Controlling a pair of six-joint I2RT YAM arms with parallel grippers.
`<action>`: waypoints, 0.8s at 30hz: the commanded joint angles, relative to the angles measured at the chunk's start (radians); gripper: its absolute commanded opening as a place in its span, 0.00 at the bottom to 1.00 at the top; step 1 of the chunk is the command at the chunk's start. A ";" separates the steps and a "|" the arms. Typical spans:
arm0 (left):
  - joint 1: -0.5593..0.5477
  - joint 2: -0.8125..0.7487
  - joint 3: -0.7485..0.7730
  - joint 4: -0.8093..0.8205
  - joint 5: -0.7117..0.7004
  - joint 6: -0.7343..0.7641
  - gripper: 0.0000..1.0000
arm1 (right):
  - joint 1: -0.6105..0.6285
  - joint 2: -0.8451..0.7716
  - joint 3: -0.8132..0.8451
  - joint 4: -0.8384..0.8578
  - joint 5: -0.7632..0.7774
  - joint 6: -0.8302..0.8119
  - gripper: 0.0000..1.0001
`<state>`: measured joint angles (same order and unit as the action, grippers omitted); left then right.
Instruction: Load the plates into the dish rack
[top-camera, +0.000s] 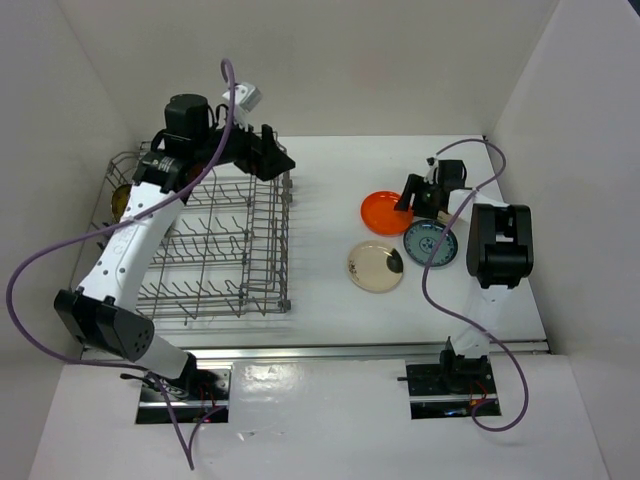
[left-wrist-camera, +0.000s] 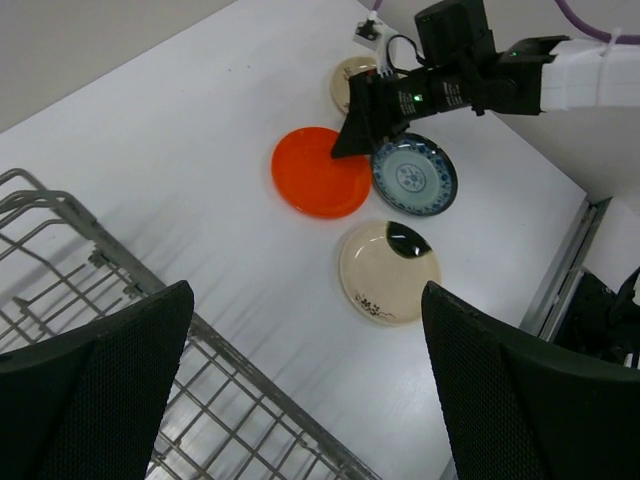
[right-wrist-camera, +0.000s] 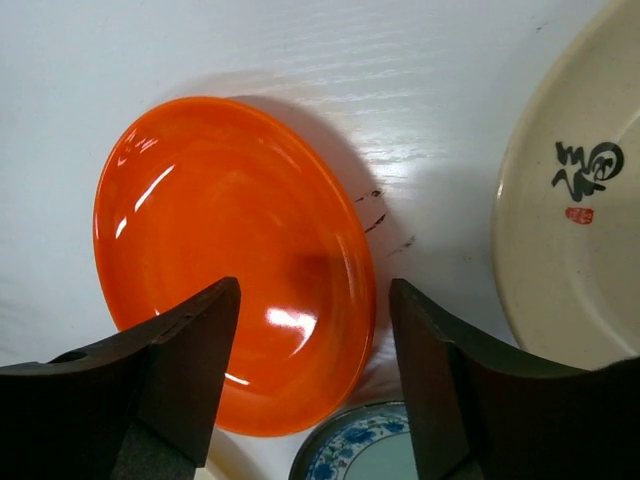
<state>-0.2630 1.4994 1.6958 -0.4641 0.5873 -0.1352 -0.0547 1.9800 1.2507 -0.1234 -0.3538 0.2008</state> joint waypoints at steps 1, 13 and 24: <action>-0.041 0.034 0.048 0.027 0.020 -0.006 1.00 | -0.008 0.048 0.035 -0.010 -0.030 -0.003 0.68; -0.143 0.146 0.079 0.051 -0.020 -0.047 1.00 | -0.008 0.109 0.105 -0.061 0.027 0.017 0.00; -0.163 0.344 0.162 0.194 0.065 -0.216 0.96 | -0.008 -0.297 0.115 -0.035 -0.111 0.060 0.00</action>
<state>-0.4206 1.7996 1.7905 -0.3351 0.6098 -0.2974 -0.0635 1.8652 1.3460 -0.1963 -0.3893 0.2489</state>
